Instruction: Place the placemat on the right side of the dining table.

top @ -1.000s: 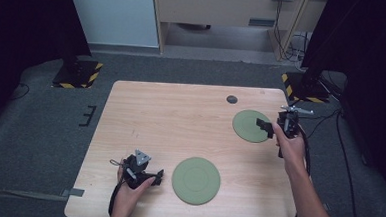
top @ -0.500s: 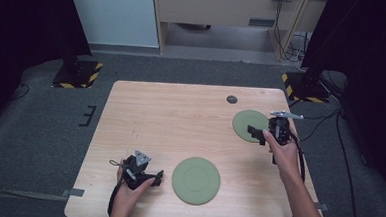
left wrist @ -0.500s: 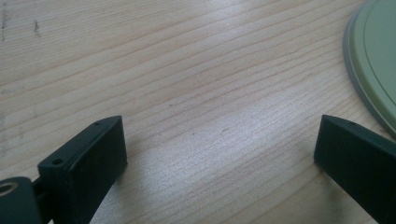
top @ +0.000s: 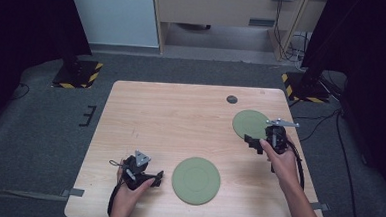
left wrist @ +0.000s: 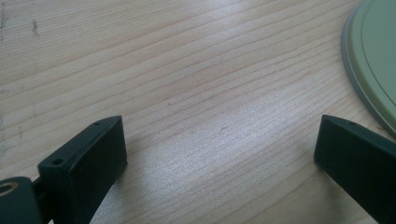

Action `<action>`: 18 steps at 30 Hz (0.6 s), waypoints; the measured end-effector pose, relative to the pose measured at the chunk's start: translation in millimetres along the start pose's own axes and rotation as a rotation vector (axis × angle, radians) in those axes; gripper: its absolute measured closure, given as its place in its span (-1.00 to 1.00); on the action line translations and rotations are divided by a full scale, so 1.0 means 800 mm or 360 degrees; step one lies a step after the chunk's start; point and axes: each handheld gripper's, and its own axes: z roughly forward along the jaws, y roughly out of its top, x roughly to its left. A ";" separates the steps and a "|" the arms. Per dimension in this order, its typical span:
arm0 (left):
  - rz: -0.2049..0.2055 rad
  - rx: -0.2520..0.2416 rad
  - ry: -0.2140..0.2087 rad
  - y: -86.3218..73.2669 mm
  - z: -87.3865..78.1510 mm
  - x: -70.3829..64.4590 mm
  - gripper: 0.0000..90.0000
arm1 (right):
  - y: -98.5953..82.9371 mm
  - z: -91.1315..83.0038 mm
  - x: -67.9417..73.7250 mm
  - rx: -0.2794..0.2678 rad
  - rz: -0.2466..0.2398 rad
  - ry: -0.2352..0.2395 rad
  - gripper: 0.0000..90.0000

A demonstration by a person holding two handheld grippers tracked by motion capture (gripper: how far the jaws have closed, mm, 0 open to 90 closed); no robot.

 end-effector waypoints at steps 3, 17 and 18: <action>0.0000 0.0000 0.0000 0.000 0.000 0.000 -0.96 | -0.010 0.000 0.003 0.0020 -0.0017 0.0009 -0.88; 0.0000 0.0000 0.0000 0.000 0.000 0.000 -0.96 | -0.042 -0.001 0.018 0.0091 -0.0085 0.0060 -0.86; 0.0000 0.0000 0.0001 0.000 0.000 0.000 -0.96 | -0.045 -0.001 0.020 0.0099 -0.0086 0.0066 -0.85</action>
